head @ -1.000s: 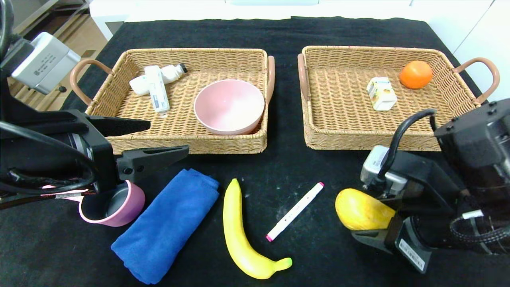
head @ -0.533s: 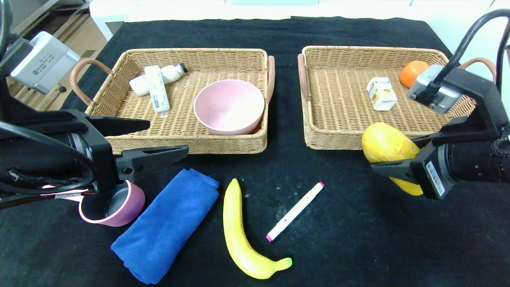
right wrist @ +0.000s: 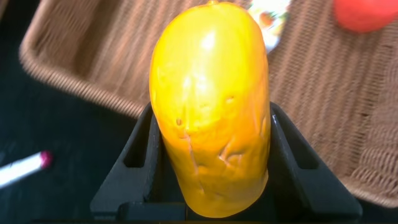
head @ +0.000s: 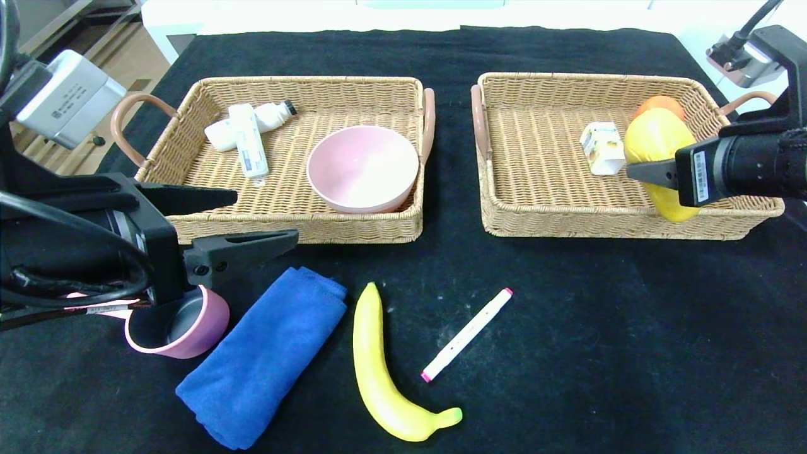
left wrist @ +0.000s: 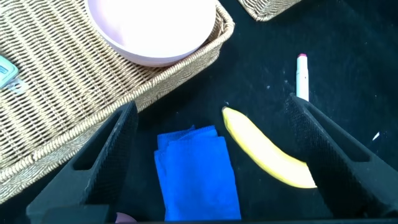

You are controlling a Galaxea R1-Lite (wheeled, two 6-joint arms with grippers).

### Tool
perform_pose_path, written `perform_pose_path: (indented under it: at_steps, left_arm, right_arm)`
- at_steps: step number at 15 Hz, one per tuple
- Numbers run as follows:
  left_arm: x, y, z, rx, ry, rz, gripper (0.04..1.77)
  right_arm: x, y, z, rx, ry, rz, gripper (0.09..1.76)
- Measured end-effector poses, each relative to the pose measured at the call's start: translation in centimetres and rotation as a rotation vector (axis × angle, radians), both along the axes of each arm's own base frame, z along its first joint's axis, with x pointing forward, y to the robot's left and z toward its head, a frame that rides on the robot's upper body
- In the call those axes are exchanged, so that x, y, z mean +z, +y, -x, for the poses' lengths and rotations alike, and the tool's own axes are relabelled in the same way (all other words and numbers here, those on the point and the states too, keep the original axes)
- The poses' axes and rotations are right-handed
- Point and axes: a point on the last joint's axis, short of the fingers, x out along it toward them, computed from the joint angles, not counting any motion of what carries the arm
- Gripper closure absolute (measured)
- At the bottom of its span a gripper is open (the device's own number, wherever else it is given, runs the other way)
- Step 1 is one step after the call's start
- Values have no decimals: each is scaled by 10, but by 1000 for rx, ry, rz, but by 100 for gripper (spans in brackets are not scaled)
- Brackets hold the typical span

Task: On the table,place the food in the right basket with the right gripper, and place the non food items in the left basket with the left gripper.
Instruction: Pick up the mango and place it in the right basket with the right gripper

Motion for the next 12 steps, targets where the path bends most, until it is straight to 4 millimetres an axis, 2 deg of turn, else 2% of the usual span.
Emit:
perform_pose_path:
  at_steps: [6, 12]
  left_arm:
    - [0, 0, 0, 0, -1, 1, 9]
    - [1, 0, 0, 1, -2, 1, 9]
  right_arm:
    - [6, -28, -47, -158, -68, -143, 88]
    - [1, -45, -77, -190, -60, -195, 88]
